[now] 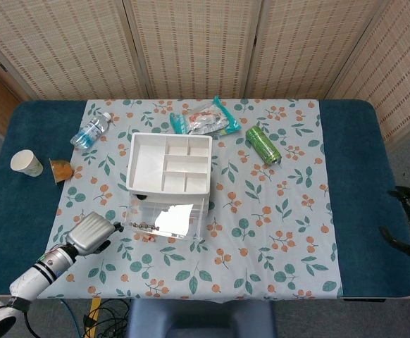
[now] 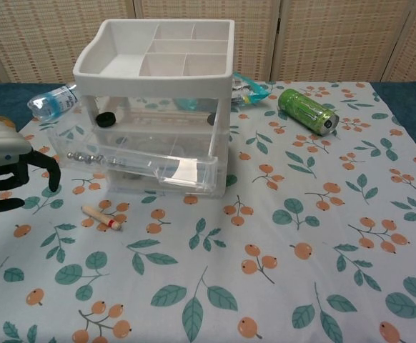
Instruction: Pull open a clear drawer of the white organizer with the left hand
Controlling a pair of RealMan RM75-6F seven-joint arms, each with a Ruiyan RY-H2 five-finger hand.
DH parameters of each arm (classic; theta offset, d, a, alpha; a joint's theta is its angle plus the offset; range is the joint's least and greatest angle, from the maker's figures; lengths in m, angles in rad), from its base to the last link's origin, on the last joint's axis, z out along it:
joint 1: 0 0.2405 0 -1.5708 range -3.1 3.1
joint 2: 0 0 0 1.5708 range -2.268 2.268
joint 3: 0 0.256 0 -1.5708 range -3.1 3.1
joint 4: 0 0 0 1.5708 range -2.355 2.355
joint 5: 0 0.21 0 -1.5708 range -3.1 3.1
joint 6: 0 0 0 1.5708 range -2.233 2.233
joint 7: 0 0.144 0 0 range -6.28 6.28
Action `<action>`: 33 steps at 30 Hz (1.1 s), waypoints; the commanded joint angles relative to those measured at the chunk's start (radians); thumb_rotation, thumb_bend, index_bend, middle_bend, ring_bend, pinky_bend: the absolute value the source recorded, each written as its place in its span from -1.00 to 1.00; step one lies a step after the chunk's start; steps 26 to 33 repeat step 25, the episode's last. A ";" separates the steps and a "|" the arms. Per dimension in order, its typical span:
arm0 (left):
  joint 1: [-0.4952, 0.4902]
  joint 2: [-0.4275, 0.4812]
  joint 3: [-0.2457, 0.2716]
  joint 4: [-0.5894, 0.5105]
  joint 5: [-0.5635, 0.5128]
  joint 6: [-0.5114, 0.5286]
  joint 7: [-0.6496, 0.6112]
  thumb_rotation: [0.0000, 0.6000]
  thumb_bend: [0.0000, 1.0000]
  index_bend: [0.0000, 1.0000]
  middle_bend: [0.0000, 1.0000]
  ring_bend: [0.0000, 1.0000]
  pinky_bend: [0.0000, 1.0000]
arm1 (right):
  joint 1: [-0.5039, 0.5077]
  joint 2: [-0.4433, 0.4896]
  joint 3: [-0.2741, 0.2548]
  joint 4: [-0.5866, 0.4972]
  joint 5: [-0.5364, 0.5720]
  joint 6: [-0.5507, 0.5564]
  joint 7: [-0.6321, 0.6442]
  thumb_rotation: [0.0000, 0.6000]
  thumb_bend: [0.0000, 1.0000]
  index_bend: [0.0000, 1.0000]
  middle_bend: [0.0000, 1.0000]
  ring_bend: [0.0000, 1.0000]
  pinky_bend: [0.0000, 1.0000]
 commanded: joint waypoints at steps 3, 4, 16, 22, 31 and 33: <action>0.074 0.022 -0.048 0.015 -0.063 0.138 0.002 1.00 -0.21 -0.26 0.58 0.58 0.90 | 0.003 0.000 -0.002 0.002 -0.005 -0.004 0.001 1.00 -0.51 -0.56 -0.63 -0.55 -0.57; 0.088 0.027 -0.058 0.012 -0.080 0.161 -0.001 1.00 -0.21 -0.26 0.53 0.52 0.86 | 0.003 0.001 -0.003 0.002 -0.006 -0.007 0.002 1.00 -0.51 -0.56 -0.63 -0.55 -0.57; 0.274 0.047 -0.110 -0.101 -0.221 0.436 0.055 1.00 -0.34 -0.45 -0.08 -0.17 0.10 | 0.024 0.020 -0.036 0.014 -0.045 -0.067 0.040 1.00 -0.48 -0.56 -0.62 -0.55 -0.56; 0.359 0.044 -0.082 -0.164 -0.196 0.542 0.099 1.00 -0.36 -0.52 -0.19 -0.27 -0.08 | 0.024 0.016 -0.051 0.021 -0.064 -0.071 0.060 1.00 -0.47 -0.56 -0.63 -0.55 -0.56; 0.387 0.043 -0.068 -0.192 -0.189 0.568 0.135 1.00 -0.36 -0.50 -0.19 -0.28 -0.10 | 0.023 0.009 -0.053 0.025 -0.059 -0.075 0.062 1.00 -0.47 -0.56 -0.63 -0.55 -0.56; 0.387 0.043 -0.068 -0.192 -0.189 0.568 0.135 1.00 -0.36 -0.50 -0.19 -0.28 -0.10 | 0.023 0.009 -0.053 0.025 -0.059 -0.075 0.062 1.00 -0.47 -0.56 -0.63 -0.55 -0.56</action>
